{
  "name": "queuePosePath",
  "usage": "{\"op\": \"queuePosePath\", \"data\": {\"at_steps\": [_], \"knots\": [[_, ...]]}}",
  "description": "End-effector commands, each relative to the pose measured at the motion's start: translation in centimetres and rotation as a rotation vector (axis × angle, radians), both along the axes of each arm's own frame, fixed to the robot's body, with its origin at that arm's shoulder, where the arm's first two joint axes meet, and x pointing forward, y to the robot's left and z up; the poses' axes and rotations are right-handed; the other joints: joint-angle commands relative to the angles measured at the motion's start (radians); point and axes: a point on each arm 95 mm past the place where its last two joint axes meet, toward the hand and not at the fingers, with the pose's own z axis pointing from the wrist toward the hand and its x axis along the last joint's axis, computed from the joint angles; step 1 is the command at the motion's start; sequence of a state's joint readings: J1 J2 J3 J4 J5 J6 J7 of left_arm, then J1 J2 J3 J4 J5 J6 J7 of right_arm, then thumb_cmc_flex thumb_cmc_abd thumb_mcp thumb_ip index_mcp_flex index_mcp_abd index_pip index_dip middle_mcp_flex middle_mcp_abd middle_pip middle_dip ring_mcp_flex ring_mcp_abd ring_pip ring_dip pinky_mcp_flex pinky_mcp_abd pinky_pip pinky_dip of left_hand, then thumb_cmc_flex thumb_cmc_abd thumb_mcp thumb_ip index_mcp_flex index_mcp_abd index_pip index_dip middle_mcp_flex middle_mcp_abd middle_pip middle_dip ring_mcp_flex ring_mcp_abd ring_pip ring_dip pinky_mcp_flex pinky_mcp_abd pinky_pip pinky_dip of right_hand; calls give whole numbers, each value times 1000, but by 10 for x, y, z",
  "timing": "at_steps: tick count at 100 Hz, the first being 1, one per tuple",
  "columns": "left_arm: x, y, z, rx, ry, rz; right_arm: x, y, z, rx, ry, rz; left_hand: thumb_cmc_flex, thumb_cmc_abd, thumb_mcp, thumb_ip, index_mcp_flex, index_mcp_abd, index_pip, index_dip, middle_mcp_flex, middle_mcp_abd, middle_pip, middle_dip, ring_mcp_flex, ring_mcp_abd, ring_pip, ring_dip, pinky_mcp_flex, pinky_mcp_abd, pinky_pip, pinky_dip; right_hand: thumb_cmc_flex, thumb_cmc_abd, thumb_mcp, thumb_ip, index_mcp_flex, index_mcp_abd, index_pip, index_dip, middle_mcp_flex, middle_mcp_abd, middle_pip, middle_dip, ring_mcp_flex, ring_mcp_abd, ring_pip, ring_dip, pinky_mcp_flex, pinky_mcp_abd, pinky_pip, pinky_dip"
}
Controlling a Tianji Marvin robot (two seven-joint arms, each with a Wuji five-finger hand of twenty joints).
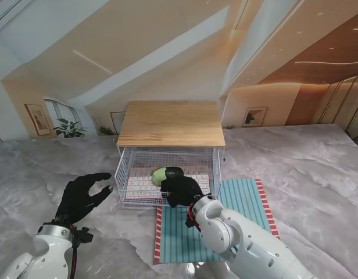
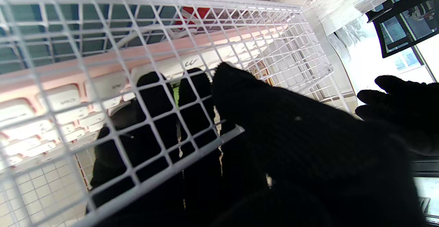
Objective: Unroll the mouse pad and set up the keyboard and mouse from the tabletop organizer
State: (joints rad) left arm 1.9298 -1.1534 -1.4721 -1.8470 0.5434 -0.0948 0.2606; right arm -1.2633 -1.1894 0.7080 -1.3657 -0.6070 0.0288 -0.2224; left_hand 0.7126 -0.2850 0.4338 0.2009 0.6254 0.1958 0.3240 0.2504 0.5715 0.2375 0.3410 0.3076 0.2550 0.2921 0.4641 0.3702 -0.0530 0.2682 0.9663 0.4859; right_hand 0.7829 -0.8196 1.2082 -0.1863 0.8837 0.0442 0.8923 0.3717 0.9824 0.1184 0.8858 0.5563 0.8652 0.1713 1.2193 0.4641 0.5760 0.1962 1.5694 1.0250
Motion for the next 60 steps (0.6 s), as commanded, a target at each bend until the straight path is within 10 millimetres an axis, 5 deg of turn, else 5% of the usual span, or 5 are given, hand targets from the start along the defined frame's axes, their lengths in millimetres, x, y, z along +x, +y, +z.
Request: {"op": "queuePosePath", "data": {"at_steps": [1, 23, 48, 60], "knots": [[-1, -4, 1, -4, 5, -15, -6, 5, 0, -2, -2, 30, -22, 16, 7, 22, 1, -17, 5, -12, 19, -25, 3, -8, -12, -1, 7, 6, -3, -25, 2, -4, -29, -40, 13, 10, 3, -184, 100, -5, -46, -21, -7, -5, -48, 15, -5, 26, -46, -84, 55, 34], [-1, -5, 1, -4, 7, -17, -9, 1, -1, -6, -12, 32, -24, 16, 9, 23, 2, -18, 7, -11, 20, -24, 4, -7, -11, -2, 8, 7, -3, -25, 3, -4, -190, -104, -30, 13, -83, -211, 54, -22, -222, -53, -17, -20, -207, -49, -125, 113, -224, -85, -16, 28], [-2, -6, 1, -4, 9, -16, -14, -3, 3, 5, -35, 25, -24, 16, 11, 22, 1, -18, 7, -11, 19, -26, 5, -7, -11, -1, 9, 6, -2, -25, 4, -3, -298, -58, -95, 52, -93, -201, -84, 62, -332, -63, -55, -56, -316, -59, -227, 101, -327, -78, -81, 34], [-2, -6, 1, -4, 7, -15, -17, -4, 6, 12, -51, 16, -24, 17, 10, 22, 1, -18, 7, -11, 19, -25, 4, -8, -11, -2, 8, 6, -2, -25, 4, -3, -345, 2, -131, 116, -106, -193, -180, 118, -388, -75, -97, -100, -385, -67, -347, 50, -395, -79, -127, 31]]}}
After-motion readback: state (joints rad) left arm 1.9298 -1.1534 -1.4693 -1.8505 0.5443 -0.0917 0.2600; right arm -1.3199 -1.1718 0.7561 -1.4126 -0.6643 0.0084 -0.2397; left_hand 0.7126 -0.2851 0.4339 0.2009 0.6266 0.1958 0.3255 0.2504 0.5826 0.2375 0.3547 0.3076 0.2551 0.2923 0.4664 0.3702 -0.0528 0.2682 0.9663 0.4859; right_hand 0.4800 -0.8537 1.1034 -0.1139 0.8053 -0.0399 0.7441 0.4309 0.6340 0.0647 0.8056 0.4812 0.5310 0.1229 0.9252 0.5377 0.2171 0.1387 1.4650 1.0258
